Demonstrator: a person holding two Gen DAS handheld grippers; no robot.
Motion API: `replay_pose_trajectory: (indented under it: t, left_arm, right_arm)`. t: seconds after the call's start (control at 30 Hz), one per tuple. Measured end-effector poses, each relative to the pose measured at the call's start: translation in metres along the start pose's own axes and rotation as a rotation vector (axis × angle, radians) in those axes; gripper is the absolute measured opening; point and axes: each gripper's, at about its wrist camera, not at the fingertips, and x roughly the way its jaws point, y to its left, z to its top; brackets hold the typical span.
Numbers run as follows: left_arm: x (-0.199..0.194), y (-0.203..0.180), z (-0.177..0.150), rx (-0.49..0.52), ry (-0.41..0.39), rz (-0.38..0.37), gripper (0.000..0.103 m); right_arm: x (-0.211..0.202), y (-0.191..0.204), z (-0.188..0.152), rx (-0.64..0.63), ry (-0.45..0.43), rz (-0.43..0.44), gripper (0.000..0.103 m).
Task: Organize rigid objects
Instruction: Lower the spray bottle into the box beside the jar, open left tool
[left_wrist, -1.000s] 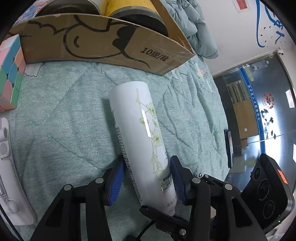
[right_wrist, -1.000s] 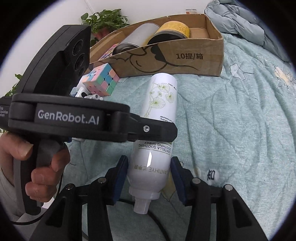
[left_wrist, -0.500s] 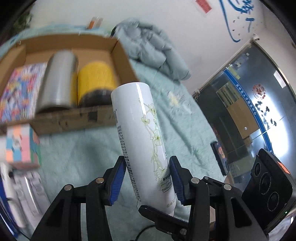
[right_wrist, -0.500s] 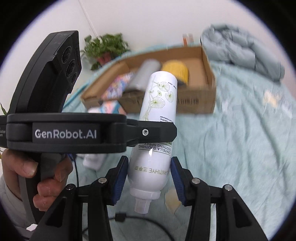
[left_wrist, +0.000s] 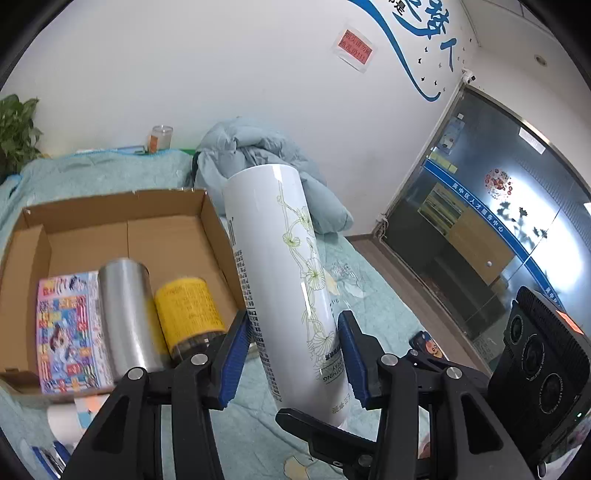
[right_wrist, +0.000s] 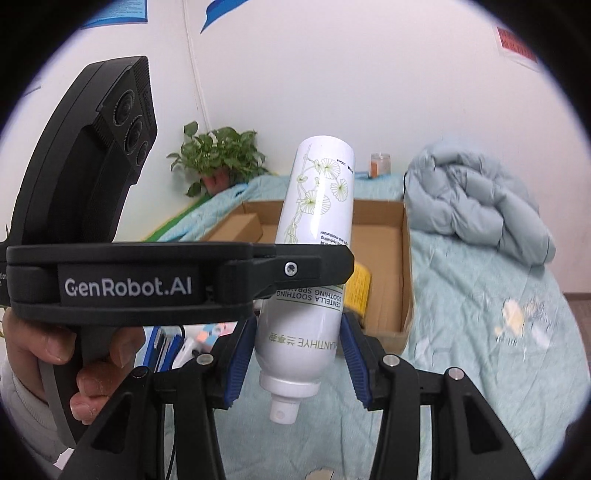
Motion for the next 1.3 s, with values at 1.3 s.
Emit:
replay_pose_trajectory:
  t: [1.3]
  left_arm:
    - [0.226,0.095,0.044,-0.139,0.356,0.096,0.044]
  right_arm:
    - [0.157,-0.111,-0.005,0.105,0.301,-0.024,0.045]
